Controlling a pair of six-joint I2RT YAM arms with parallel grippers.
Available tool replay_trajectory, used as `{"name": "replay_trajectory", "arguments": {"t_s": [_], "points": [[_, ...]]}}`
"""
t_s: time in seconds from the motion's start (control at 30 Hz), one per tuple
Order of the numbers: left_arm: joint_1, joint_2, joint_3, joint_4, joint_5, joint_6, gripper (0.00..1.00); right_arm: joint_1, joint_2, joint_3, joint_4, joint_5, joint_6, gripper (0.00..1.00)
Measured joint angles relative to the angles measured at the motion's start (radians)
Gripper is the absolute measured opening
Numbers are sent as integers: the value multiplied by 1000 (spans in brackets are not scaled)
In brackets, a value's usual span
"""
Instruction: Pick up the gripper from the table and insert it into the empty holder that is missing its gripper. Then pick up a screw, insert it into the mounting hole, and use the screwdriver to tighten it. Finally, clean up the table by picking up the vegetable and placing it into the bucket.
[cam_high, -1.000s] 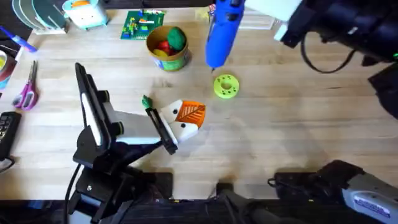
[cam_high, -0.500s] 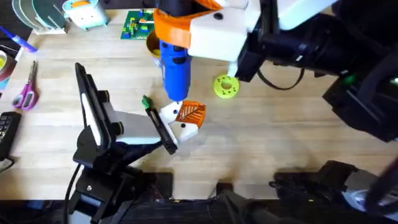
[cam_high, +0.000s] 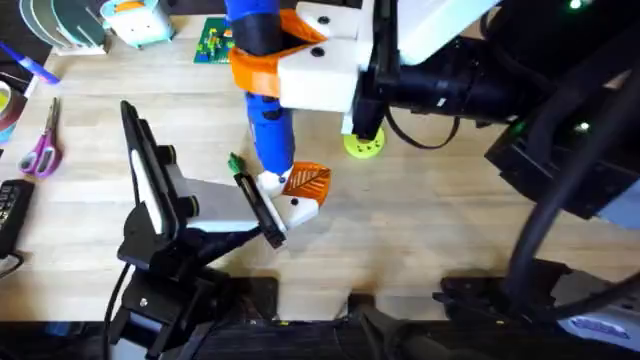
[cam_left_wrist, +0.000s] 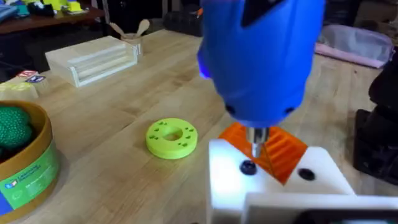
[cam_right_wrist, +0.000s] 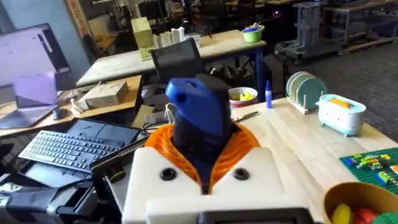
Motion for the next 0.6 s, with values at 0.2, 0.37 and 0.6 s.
{"name": "replay_trajectory", "arguments": {"t_s": [0.2,0.37,0.6], "points": [[0,0,0,0,0,0,6,0,0,0,0,0,-14,24],[0,0,0,0,0,0,6,0,0,0,-4,0,-14,24],[0,0,0,0,0,0,6,0,6,0,-5,0,-13,24]]}}
